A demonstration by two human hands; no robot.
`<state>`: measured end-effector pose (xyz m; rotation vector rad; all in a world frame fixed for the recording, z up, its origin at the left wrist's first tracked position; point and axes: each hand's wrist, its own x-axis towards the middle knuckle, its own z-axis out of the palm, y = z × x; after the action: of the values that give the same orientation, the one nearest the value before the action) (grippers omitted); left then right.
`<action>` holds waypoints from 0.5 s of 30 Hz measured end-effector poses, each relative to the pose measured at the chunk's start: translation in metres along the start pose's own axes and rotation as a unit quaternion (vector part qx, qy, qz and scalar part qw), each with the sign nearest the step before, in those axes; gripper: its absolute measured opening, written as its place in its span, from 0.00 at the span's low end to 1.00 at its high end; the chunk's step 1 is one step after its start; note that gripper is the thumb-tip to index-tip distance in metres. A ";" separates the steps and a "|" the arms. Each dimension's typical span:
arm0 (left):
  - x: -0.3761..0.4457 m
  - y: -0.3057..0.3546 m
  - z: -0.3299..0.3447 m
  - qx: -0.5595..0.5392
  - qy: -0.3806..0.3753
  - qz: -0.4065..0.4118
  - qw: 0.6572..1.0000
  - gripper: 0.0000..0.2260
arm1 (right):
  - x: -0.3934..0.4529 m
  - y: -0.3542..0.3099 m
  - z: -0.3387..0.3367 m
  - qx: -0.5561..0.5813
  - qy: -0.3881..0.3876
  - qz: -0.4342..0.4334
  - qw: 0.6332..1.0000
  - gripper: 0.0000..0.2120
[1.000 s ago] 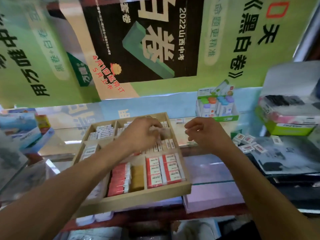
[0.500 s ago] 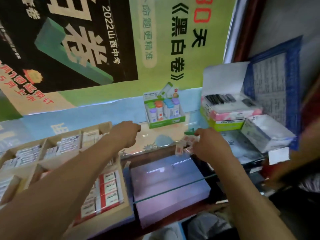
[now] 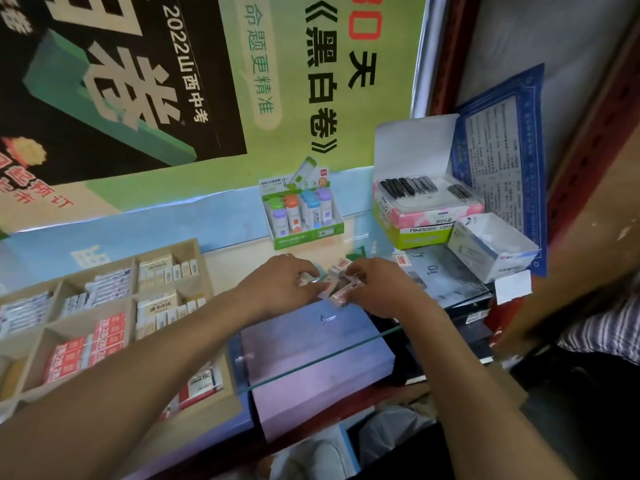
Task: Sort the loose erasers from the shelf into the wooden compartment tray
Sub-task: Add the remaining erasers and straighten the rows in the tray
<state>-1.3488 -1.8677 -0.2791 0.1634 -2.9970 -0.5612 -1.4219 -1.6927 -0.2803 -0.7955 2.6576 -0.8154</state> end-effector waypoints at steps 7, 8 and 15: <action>0.001 0.010 0.004 0.014 -0.025 0.006 1.000 0.14 | -0.007 0.001 0.002 -0.018 -0.030 -0.034 0.999 0.21; 0.001 0.009 0.003 0.008 -0.018 0.002 1.000 0.14 | -0.007 0.001 0.001 -0.025 -0.031 -0.037 0.999 0.20; 0.000 0.000 0.000 -0.005 -0.021 -0.016 1.000 0.09 | -0.006 -0.004 0.009 -0.022 0.030 -0.040 0.999 0.13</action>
<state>-1.3492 -1.8679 -0.2792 0.2029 -3.0369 -0.5900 -1.4117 -1.6960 -0.2852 -0.9066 2.7206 -0.8134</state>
